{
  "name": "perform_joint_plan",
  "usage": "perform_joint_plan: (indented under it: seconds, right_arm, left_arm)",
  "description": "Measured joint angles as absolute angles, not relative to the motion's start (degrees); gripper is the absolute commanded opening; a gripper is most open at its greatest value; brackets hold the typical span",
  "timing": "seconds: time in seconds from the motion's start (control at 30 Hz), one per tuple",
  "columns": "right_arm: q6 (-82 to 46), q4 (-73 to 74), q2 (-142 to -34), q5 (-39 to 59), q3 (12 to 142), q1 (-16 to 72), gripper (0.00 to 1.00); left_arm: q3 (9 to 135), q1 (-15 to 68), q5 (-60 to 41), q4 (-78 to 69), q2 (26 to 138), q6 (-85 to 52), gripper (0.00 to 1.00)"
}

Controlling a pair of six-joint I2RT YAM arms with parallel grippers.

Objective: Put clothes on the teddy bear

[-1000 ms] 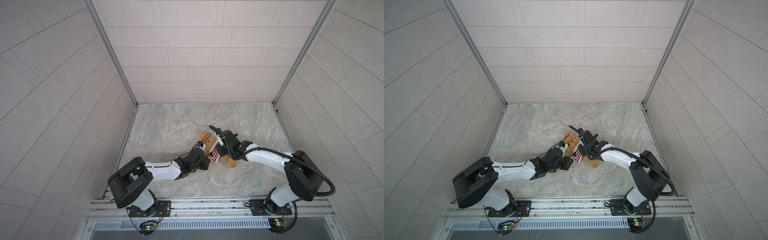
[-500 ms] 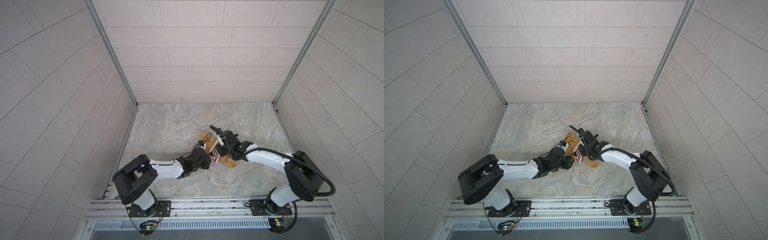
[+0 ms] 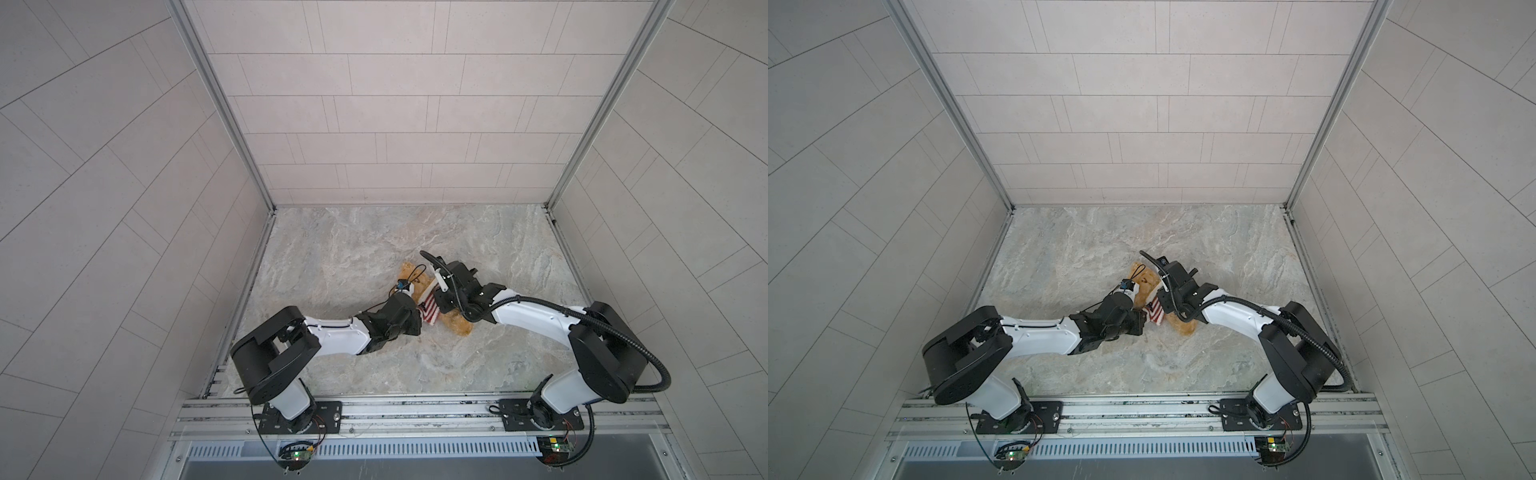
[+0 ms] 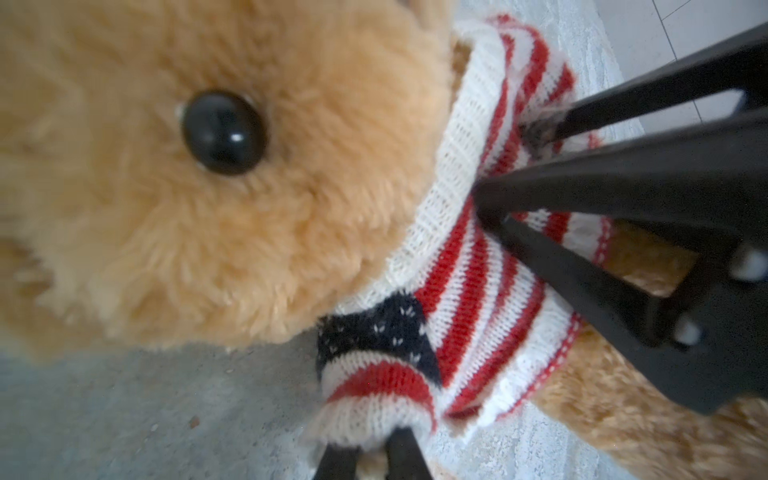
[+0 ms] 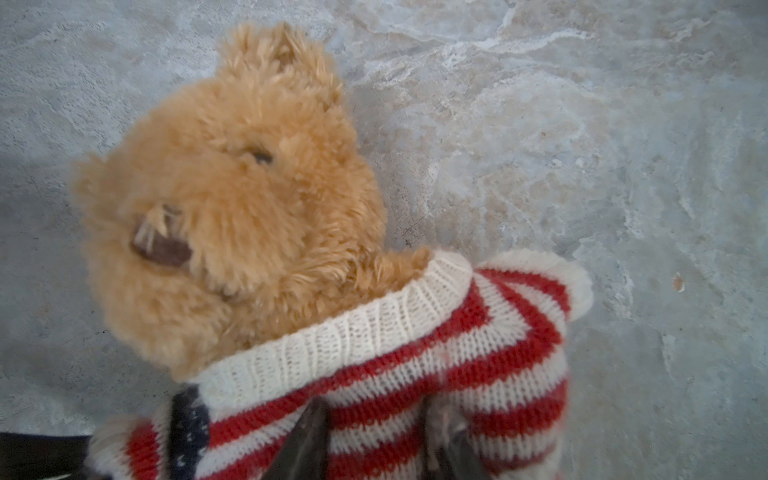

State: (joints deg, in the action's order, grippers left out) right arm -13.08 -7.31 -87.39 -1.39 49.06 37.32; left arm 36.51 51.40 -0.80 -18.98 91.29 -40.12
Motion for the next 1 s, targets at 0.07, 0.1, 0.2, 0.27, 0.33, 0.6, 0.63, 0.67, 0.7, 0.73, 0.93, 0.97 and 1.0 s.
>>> perform_joint_plan:
  seconds: [0.07, 0.1, 0.2, 0.27, 0.33, 0.6, 0.63, 0.67, 0.7, 0.73, 0.93, 0.97, 1.0]
  right_arm:
    - [-13.3, -7.9, -86.2, -0.8, 48.7, 37.3, 0.5]
    - [-13.4, -8.7, -85.1, -0.4, 48.4, 37.5, 0.54]
    - [-13.4, -12.1, -80.0, 0.7, 47.4, 38.1, 0.62]
    - [-13.3, -14.8, -74.7, 1.8, 45.8, 38.6, 0.65]
    - [-13.4, -17.1, -68.7, 2.8, 44.2, 39.2, 0.67]
    - [-15.6, -21.5, -46.4, 2.9, 39.1, 44.5, 0.7]
    - [-15.9, -22.0, -45.3, 2.7, 39.1, 45.1, 0.7]
    - [-16.3, -22.4, -44.4, 2.5, 39.1, 45.8, 0.7]
    - [-16.6, -22.7, -44.2, 2.4, 39.1, 46.5, 0.7]
    - [-17.0, -22.8, -44.2, 2.4, 39.0, 47.2, 0.69]
    - [-20.2, -17.6, -50.1, 3.4, 36.6, 51.3, 0.53]
    - [-20.8, -15.5, -51.8, 3.6, 35.6, 51.6, 0.51]
    - [-21.3, -14.1, -53.1, 3.8, 34.6, 51.8, 0.5]
  left_arm:
    - [36.5, 51.4, -0.7, -18.9, 91.2, -40.1, 0.02]
    - [36.4, 51.4, -0.7, -18.9, 91.1, -40.2, 0.0]
    - [36.0, 51.4, -0.8, -19.1, 90.0, -40.1, 0.0]
    - [35.2, 51.4, -1.3, -19.7, 88.6, -40.3, 0.0]
    - [34.0, 51.4, -2.2, -20.6, 86.9, -40.6, 0.0]
    - [30.1, 51.4, -6.7, -23.4, 80.5, -44.4, 0.0]
    - [29.9, 51.4, -7.0, -23.7, 80.0, -44.9, 0.0]
    - [29.7, 51.4, -7.5, -23.8, 79.7, -45.3, 0.0]
    - [29.5, 51.4, -7.8, -23.8, 79.5, -45.7, 0.0]
    - [29.4, 51.4, -7.9, -23.8, 79.3, -46.0, 0.0]
    - [29.0, 51.2, -9.0, -24.3, 79.2, -47.6, 0.0]
    - [28.8, 51.2, -9.1, -24.8, 79.2, -48.0, 0.0]
    - [28.7, 51.2, -9.3, -25.1, 79.2, -48.2, 0.0]
